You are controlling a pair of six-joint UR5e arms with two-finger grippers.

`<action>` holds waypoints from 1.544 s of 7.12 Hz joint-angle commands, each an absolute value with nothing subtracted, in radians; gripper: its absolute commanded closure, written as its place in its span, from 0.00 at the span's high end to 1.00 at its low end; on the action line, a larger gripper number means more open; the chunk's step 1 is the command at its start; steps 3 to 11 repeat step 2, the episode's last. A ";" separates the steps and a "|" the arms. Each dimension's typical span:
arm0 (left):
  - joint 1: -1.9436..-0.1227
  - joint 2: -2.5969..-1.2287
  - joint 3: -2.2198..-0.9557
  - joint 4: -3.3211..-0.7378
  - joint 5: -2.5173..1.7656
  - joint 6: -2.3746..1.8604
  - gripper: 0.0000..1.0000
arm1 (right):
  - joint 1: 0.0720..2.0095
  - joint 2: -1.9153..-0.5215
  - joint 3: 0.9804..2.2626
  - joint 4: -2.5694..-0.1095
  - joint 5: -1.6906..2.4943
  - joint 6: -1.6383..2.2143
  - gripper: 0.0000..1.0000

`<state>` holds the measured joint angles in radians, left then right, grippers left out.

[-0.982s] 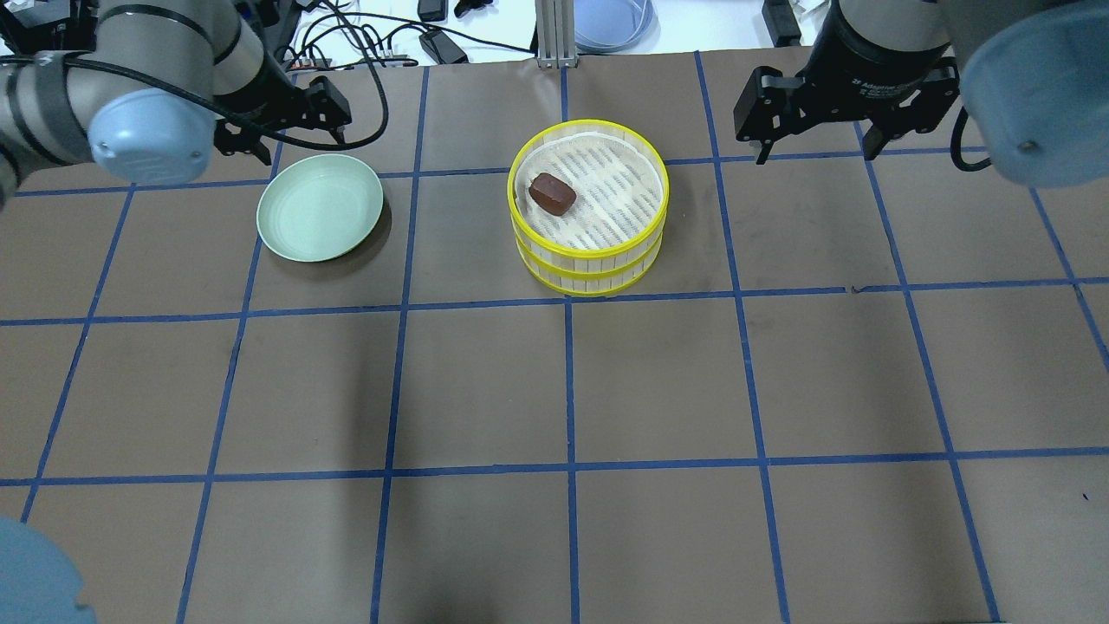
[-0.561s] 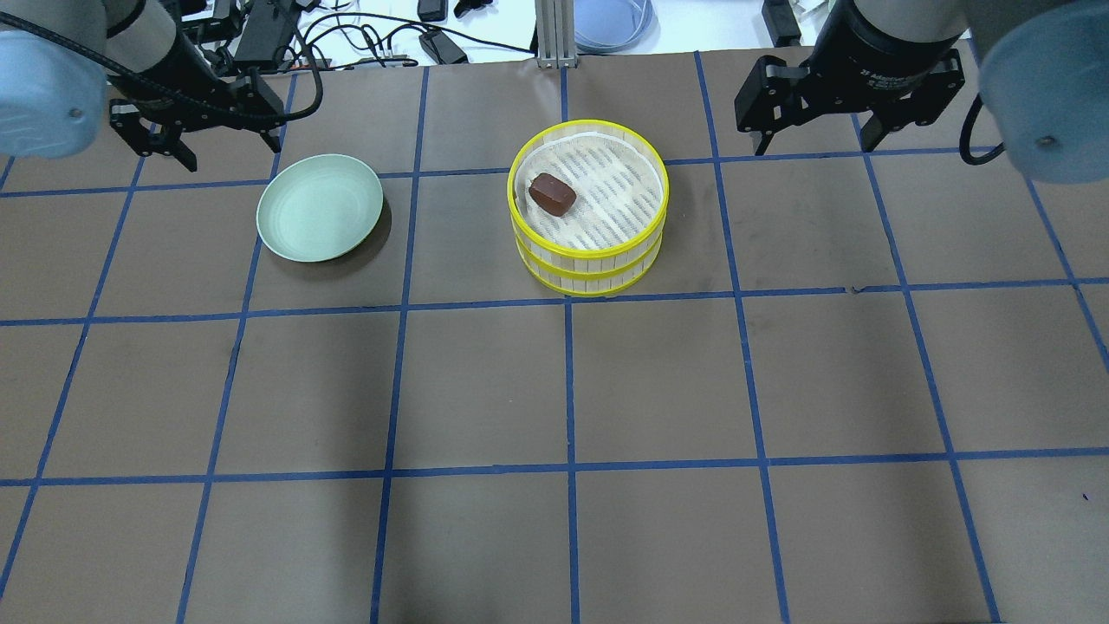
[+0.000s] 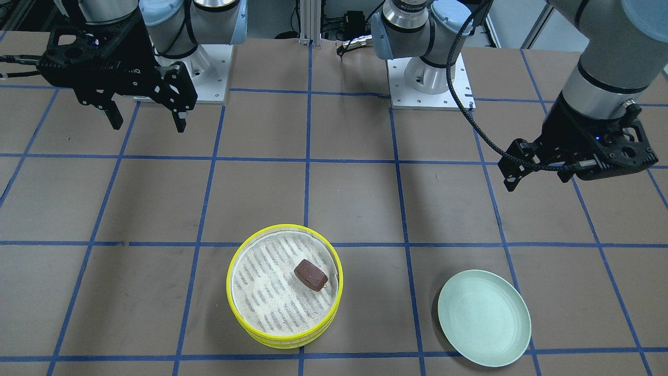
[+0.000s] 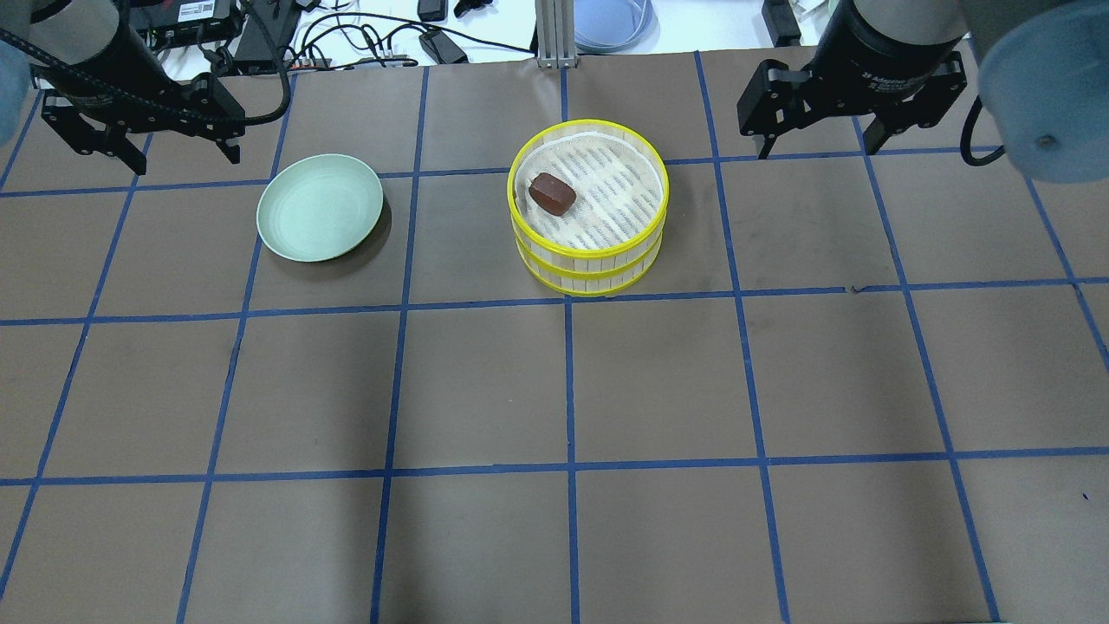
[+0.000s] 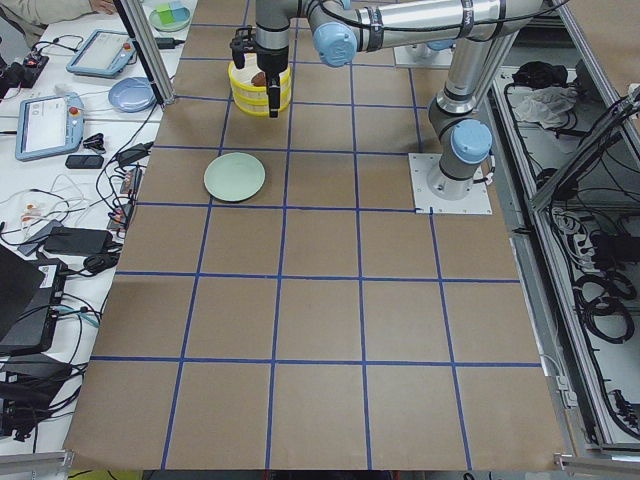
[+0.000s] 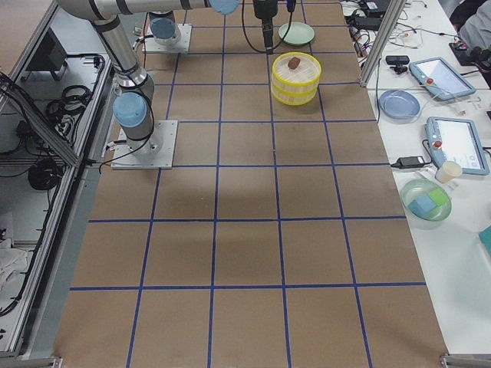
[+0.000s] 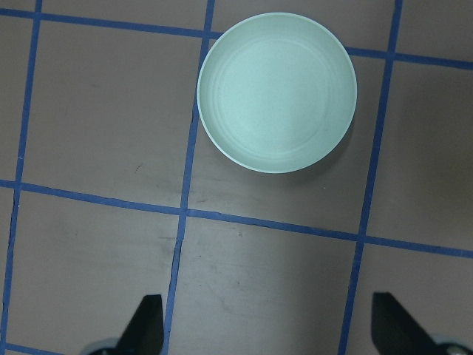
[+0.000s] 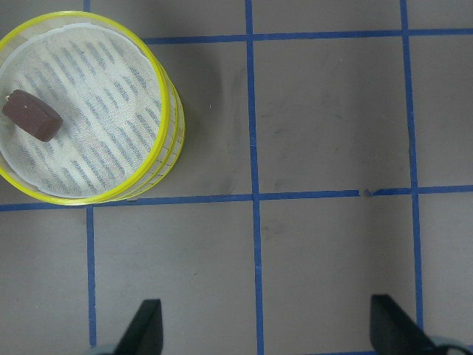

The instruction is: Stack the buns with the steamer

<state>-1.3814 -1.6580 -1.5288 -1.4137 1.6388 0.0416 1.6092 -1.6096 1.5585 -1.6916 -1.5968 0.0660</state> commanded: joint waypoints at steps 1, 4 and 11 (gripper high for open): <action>-1.384 -1.654 -1.534 -1.414 1.626 0.043 1.00 | 1.609 -1.609 1.560 -1.693 -1.598 0.066 1.00; -1.408 -1.648 -1.531 -1.413 1.597 0.034 1.00 | 1.609 -1.606 1.562 -1.694 -1.597 0.066 1.00; -1.408 -1.648 -1.531 -1.413 1.597 0.034 1.00 | 1.609 -1.606 1.562 -1.694 -1.597 0.066 1.00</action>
